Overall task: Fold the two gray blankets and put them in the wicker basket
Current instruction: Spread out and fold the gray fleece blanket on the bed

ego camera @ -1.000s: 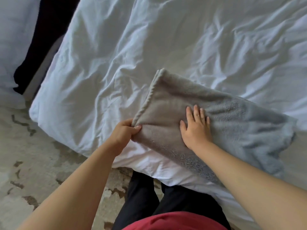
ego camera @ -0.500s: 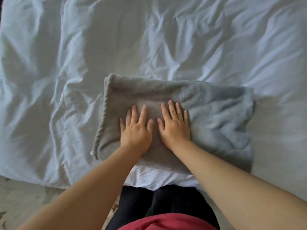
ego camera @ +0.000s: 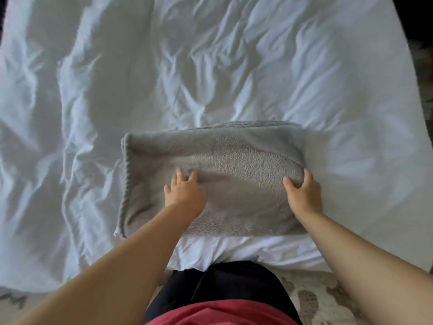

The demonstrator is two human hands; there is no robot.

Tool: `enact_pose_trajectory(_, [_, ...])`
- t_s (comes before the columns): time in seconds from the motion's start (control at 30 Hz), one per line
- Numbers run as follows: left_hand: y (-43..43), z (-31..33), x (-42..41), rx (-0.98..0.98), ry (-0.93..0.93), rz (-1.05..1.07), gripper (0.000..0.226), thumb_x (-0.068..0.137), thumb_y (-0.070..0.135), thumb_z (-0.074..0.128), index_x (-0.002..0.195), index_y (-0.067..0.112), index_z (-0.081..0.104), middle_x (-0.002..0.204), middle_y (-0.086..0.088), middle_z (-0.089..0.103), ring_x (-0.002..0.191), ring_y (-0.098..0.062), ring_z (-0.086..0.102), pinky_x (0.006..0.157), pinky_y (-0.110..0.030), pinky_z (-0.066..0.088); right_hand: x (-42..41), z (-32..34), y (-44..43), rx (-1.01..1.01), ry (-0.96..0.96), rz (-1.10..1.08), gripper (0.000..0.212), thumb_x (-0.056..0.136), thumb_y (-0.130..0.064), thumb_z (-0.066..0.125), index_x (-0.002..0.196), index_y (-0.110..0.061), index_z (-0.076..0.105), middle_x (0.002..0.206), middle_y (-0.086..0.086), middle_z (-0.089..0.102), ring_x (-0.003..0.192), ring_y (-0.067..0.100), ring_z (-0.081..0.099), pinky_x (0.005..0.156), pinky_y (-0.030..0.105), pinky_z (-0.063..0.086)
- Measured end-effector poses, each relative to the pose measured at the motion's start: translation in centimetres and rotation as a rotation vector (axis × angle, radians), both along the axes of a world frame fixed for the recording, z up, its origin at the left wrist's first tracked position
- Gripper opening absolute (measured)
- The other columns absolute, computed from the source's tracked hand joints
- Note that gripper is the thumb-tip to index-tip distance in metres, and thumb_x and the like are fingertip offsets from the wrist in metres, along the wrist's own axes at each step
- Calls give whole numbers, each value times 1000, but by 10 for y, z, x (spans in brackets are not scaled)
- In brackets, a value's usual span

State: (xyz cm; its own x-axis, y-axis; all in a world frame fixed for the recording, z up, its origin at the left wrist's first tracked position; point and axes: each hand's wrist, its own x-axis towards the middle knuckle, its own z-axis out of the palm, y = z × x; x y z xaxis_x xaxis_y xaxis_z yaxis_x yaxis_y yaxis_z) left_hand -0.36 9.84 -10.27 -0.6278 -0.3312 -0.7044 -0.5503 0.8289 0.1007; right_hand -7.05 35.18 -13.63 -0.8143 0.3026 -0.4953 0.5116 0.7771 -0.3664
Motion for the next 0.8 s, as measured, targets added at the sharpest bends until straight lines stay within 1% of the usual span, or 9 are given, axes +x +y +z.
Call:
enact_pose_trajectory(0.07, [25, 8, 3, 106, 111, -76, 52, 95, 26, 38, 146, 25, 30, 160, -10, 9, 145, -28, 15, 117, -44, 17, -1, 6, 10, -265, -99, -395, 57, 82, -41, 69, 124, -5, 55, 119, 15, 61, 107, 34, 58, 87, 33, 43])
enact_pose_trajectory(0.13, [51, 6, 8, 208, 166, -114, 49, 95, 27, 39, 144, 26, 35, 157, -5, 18, 144, -28, 19, 117, -42, 20, -5, 7, 20, -576, -278, -588, 45, 79, -37, 72, 114, -9, 65, 105, 10, 69, 98, 29, 64, 92, 35, 48])
enact_pose_trajectory(0.23, [79, -8, 23, 201, 27, -256, 59, 97, 40, 36, 151, 30, 13, 161, -4, -2, 147, -28, -2, 117, -47, 2, -10, 6, 33, -719, -421, -508, 19, 82, -31, 69, 94, -17, 71, 85, 7, 75, 88, 25, 68, 86, 37, 52])
enact_pose_trajectory(0.3, [87, -16, 32, 176, -44, -283, 67, 97, 44, 35, 152, 30, -1, 159, -5, -16, 146, -28, -14, 116, -49, -6, -13, 9, 37, -759, -478, -450, 14, 82, -29, 67, 88, -17, 71, 84, 6, 76, 85, 24, 70, 80, 34, 53])
enact_pose_trajectory(0.43, [85, -16, 29, 277, 16, -92, 63, 96, 41, 41, 151, 29, 13, 161, -1, -4, 147, -24, -7, 116, -48, -4, -19, 25, 29, -851, -524, -370, 16, 85, -24, 60, 90, -13, 70, 87, 7, 75, 78, 21, 72, 75, 32, 52])
enact_pose_trajectory(0.53, [74, -5, 20, 459, 104, 127, 51, 96, 36, 44, 145, 24, 36, 155, -1, 26, 144, -23, 20, 118, -46, 11, -19, 46, 10, -839, -544, -294, 16, 87, -21, 55, 86, -11, 68, 77, 6, 74, 68, 18, 71, 69, 29, 52])
enact_pose_trajectory(0.63, [59, 14, 20, 696, 192, 454, 45, 95, 36, 50, 139, 27, 47, 138, 3, 52, 125, -17, 49, 109, -32, 34, -13, 73, -18, -817, -497, -197, 13, 85, -12, 55, 92, -10, 67, 73, 6, 73, 63, 19, 70, 61, 26, 55])
enact_pose_trajectory(0.73, [42, 31, 25, 897, 253, 661, 41, 96, 39, 47, 136, 30, 50, 131, 3, 57, 111, -14, 53, 96, -27, 40, -4, 101, -55, -787, -381, -107, 24, 83, -7, 61, 106, -8, 66, 89, 13, 71, 76, 26, 67, 70, 32, 54])
enact_pose_trajectory(0.8, [29, 42, 32, 1012, 261, 775, 37, 97, 43, 45, 130, 31, 55, 124, 4, 61, 104, -16, 55, 89, -29, 43, 4, 118, -86, -769, -354, -34, 24, 82, -7, 63, 106, -7, 66, 91, 16, 70, 76, 26, 65, 71, 33, 54])
